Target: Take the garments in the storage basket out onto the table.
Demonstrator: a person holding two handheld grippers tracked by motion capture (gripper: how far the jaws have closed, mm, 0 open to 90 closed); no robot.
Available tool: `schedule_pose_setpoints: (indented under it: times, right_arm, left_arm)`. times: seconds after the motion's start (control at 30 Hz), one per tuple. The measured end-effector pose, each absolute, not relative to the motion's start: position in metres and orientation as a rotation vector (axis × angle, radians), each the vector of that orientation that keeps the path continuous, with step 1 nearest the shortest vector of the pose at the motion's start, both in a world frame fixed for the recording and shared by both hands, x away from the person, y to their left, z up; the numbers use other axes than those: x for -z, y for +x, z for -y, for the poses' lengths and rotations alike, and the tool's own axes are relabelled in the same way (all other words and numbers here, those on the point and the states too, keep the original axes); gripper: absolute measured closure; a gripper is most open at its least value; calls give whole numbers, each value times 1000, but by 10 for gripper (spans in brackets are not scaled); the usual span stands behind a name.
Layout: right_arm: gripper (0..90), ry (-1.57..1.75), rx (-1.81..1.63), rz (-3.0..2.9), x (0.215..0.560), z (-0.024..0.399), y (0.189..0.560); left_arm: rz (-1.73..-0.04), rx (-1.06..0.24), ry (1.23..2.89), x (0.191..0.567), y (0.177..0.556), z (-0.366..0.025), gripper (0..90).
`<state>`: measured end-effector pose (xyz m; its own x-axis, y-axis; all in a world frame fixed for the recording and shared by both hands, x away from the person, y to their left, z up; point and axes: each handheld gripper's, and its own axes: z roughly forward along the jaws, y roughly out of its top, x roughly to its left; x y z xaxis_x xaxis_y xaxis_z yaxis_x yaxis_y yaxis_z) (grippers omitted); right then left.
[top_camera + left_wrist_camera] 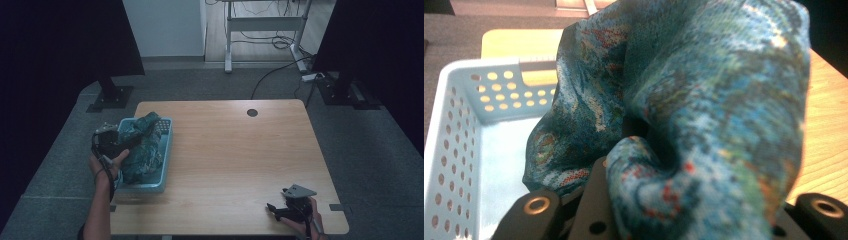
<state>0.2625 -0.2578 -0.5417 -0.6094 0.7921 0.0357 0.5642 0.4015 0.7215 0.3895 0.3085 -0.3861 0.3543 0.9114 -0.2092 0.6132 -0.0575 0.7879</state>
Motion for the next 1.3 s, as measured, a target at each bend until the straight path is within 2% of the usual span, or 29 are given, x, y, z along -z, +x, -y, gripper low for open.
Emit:
schedule_pose_setpoints:
  times: [0.5, 1.3]
  right_arm:
    - [150, 1180, -1025, -2351, 542, 258, 262]
    - [149, 1179, -1026, -2351, 542, 258, 263]
  left_arm:
    - [-1275, -452, 1770, 368, 385, -290, 777]
    - [-1190, -418, 1779, 368, 381, -266, 777]
